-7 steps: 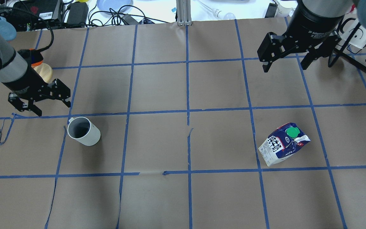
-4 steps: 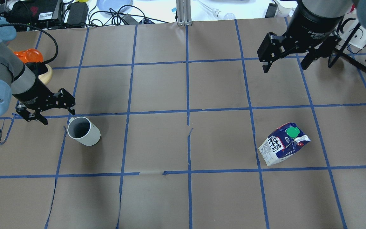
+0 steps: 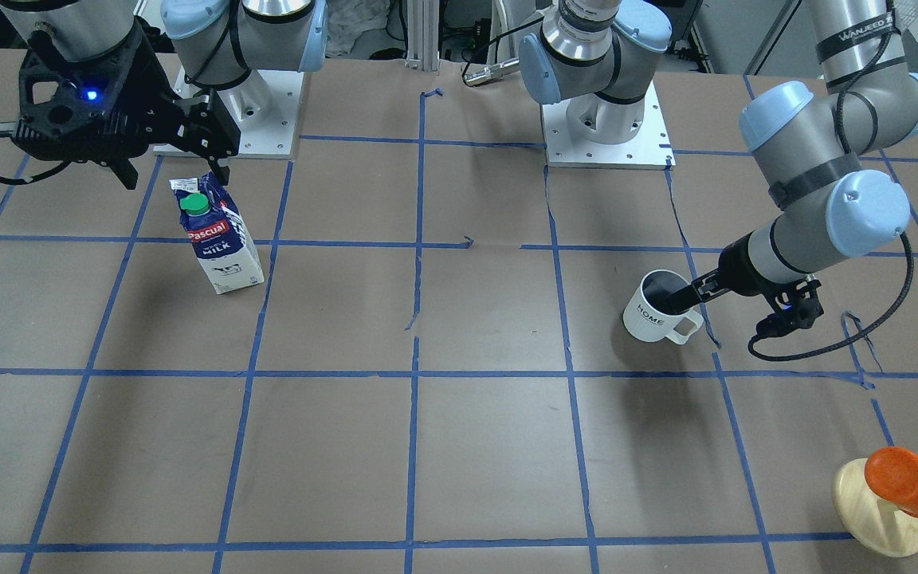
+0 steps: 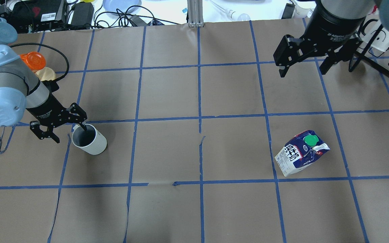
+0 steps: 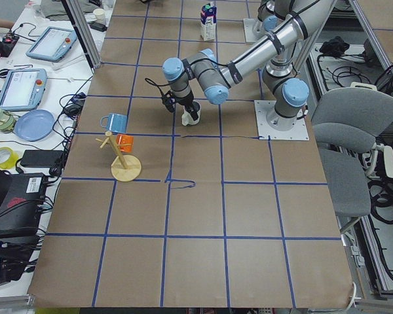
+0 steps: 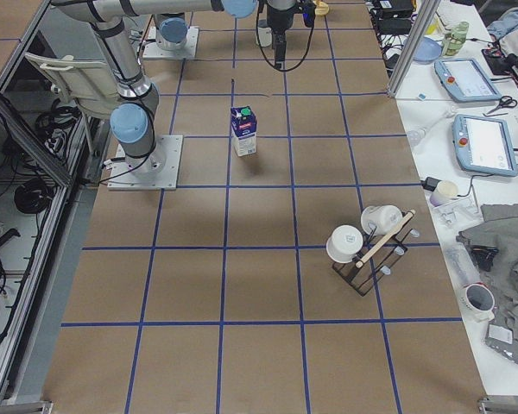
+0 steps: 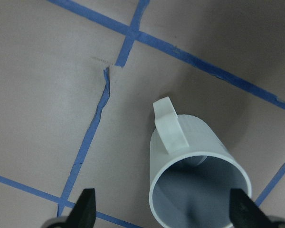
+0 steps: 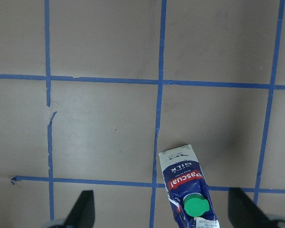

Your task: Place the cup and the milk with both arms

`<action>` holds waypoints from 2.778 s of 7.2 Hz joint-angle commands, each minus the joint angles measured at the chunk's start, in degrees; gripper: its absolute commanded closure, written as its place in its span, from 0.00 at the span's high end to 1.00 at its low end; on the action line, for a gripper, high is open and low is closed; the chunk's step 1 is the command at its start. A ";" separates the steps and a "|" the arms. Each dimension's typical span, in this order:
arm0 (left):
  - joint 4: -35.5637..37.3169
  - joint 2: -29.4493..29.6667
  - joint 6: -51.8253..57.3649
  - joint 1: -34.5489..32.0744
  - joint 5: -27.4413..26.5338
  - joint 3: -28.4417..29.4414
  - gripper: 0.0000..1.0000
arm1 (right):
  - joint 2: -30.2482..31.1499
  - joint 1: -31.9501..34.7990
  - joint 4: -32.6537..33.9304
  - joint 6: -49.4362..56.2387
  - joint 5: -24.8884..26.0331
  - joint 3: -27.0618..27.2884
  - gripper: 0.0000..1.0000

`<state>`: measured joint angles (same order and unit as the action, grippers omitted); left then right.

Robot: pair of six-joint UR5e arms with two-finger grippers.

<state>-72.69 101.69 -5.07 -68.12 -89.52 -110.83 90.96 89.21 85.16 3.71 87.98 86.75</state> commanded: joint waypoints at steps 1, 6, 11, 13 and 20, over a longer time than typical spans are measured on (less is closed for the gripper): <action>0.00 2.10 -1.86 0.00 0.31 0.09 0.95 | 0.00 0.00 0.00 -0.02 0.00 0.00 1.00; 0.09 2.73 -5.91 -0.87 1.01 0.97 0.00 | -0.17 0.00 0.18 -0.02 0.00 0.00 1.00; -0.62 3.07 -25.31 -11.39 6.28 14.92 0.00 | -0.17 0.00 0.27 -0.02 0.09 -0.17 1.00; 0.00 3.95 -28.58 -17.72 6.02 18.53 0.00 | -0.17 0.00 0.27 -0.02 0.09 -0.09 1.00; 6.58 16.95 -41.76 -36.10 5.85 25.76 0.00 | -0.35 -0.52 0.09 -0.02 0.09 0.09 1.00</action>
<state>-67.71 116.48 -44.34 -101.26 -83.67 -85.33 90.65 88.94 85.23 3.69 88.06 86.86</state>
